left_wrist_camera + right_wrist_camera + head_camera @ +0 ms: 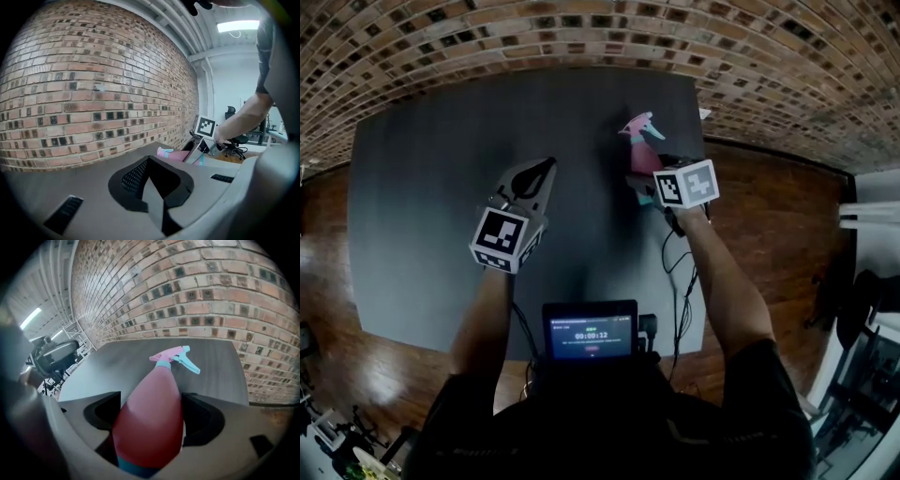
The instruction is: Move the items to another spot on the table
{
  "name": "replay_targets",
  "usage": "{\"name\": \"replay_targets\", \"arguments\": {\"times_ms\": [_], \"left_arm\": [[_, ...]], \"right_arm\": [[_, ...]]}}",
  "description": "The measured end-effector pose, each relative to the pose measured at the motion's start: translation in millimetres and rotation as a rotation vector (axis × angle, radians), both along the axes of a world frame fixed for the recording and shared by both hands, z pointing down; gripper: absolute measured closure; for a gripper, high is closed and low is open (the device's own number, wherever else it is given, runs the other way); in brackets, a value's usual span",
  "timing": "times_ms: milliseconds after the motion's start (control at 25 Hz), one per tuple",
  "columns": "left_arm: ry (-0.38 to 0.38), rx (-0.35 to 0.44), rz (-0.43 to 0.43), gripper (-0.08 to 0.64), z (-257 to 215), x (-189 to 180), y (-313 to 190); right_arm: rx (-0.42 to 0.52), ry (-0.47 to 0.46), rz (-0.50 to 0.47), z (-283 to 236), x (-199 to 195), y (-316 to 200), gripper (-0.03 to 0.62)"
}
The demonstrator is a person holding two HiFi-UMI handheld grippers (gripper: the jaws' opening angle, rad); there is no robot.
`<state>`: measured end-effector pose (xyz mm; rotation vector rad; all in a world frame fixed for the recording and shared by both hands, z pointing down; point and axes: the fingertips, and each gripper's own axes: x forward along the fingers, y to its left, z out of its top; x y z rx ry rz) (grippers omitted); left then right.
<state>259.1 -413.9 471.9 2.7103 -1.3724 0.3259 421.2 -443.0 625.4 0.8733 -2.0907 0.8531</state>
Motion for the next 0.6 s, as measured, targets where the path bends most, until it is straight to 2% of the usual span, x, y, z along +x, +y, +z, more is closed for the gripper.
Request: {"name": "replay_targets", "arguments": {"times_ms": [320,600], "left_arm": [[0.003,-0.079,-0.02,0.563,31.6,-0.7,-10.4],[0.011,-0.081,-0.023,0.563,32.9,6.3,-10.9]], "right_arm": [[-0.096,0.041,-0.024,32.8,-1.7,-6.4,0.176],[-0.146,0.04,-0.031,34.5,-3.8,-9.6,0.17]]}}
